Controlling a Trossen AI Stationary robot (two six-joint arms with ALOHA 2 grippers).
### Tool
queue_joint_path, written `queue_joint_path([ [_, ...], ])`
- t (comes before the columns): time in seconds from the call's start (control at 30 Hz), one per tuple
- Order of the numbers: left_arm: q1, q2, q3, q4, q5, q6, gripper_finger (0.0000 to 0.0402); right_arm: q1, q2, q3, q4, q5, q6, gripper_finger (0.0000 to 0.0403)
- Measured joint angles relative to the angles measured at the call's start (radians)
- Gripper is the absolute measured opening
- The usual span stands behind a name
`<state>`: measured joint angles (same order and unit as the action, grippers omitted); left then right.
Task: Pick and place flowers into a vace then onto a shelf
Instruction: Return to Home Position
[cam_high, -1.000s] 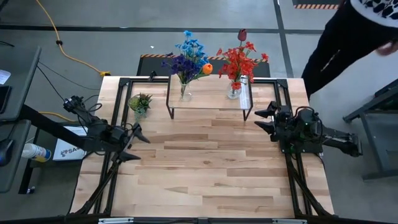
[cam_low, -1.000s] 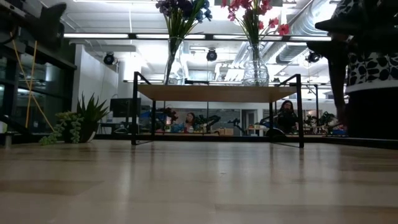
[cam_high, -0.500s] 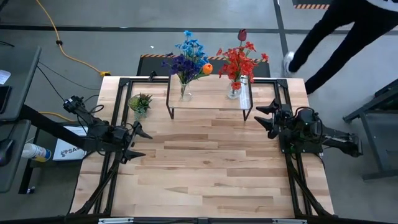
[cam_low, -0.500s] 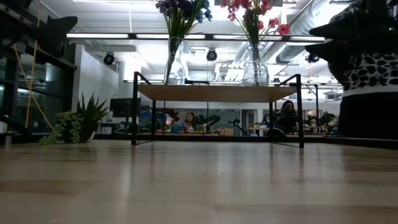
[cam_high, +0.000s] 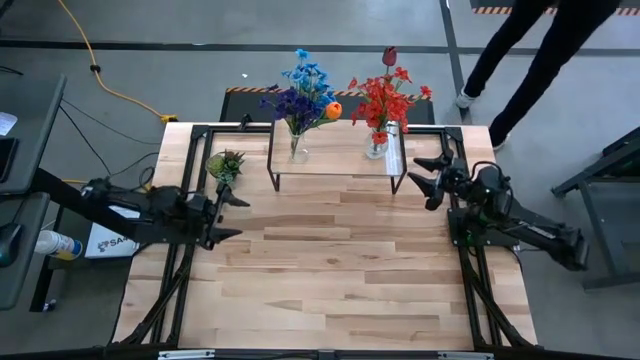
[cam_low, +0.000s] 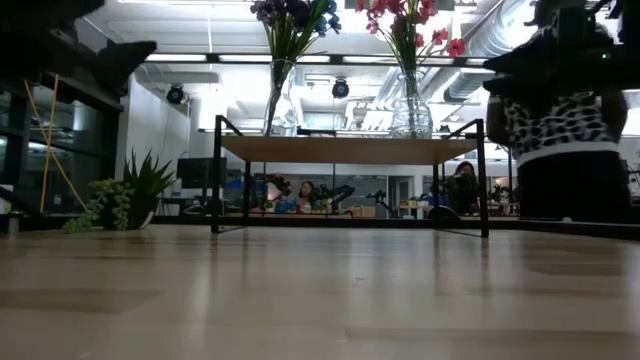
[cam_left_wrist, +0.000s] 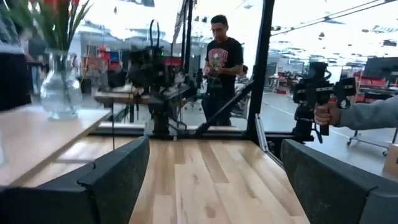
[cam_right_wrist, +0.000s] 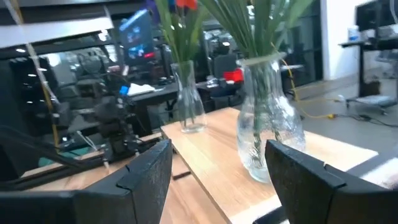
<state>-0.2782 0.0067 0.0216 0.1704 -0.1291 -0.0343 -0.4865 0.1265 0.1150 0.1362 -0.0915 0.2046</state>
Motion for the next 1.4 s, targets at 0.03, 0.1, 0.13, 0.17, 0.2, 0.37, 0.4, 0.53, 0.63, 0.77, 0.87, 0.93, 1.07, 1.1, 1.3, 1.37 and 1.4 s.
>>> queue_joint_path([
  [0.03,0.031,0.0,0.0,-0.012,0.028,-0.018,0.0395,-0.022,-0.003,0.0,0.006,-0.034,0.004,0.0248],
  [0.1,0.086,0.0,0.0,-0.026,0.096,-0.053,0.0395,-0.065,-0.012,0.0,0.022,-0.103,0.016,0.0248],
  [0.13,0.111,0.0,0.0,-0.024,0.134,-0.067,0.0395,-0.084,-0.016,0.0,0.022,-0.136,0.028,0.0248],
  [0.17,0.134,0.0,0.0,-0.022,0.167,-0.075,0.0395,-0.103,-0.022,0.0,0.018,-0.172,0.04,0.0248],
  [0.2,0.154,0.0,0.0,-0.015,0.191,-0.077,0.0395,-0.119,-0.026,0.0,0.009,-0.209,0.049,0.0248],
  [0.37,0.214,0.0,0.0,0.007,0.229,-0.079,0.0395,-0.152,-0.042,0.0,-0.023,-0.29,0.056,0.0248],
  [0.4,0.215,0.0,-0.004,0.016,0.229,-0.081,0.0395,-0.152,-0.043,0.0,-0.022,-0.283,0.051,0.0248],
  [0.53,0.212,0.0,-0.007,0.015,0.219,-0.077,0.0395,-0.142,-0.043,0.0,-0.024,-0.254,0.027,0.0248],
  [0.63,0.213,0.0,-0.007,0.014,0.192,-0.046,0.0395,-0.138,-0.043,0.0,-0.037,-0.252,0.021,0.0248],
  [0.77,0.213,0.0,-0.008,0.005,0.177,-0.033,0.0395,-0.138,-0.043,0.0,-0.042,-0.247,0.015,0.0248],
  [0.87,0.213,0.0,-0.008,0.005,0.179,-0.024,0.0395,-0.138,-0.043,0.0,-0.042,-0.247,0.014,0.0248],
  [0.93,0.213,0.0,-0.008,-0.001,0.178,-0.022,0.0395,-0.138,-0.043,0.0,-0.042,-0.252,0.011,0.0248],
  [1.07,0.213,0.0,-0.008,-0.04,0.176,-0.024,0.0395,-0.138,-0.043,0.0,-0.042,-0.255,0.012,0.0248],
  [1.1,0.213,0.0,-0.008,-0.052,0.174,-0.033,0.0395,-0.138,-0.043,0.0,-0.043,-0.255,0.015,0.0248],
  [1.3,0.213,0.0,-0.009,-0.148,0.171,-0.1,0.0395,-0.138,-0.043,0.0,-0.05,-0.255,0.116,0.0248],
  [1.37,0.213,0.001,-0.009,-0.159,0.165,-0.101,0.0395,-0.138,-0.043,0.0,-0.05,-0.255,0.144,0.0248],
  [1.4,0.213,0.002,-0.009,-0.158,0.164,-0.101,0.0395,-0.138,-0.043,0.0,-0.05,-0.255,0.153,0.0248],
])
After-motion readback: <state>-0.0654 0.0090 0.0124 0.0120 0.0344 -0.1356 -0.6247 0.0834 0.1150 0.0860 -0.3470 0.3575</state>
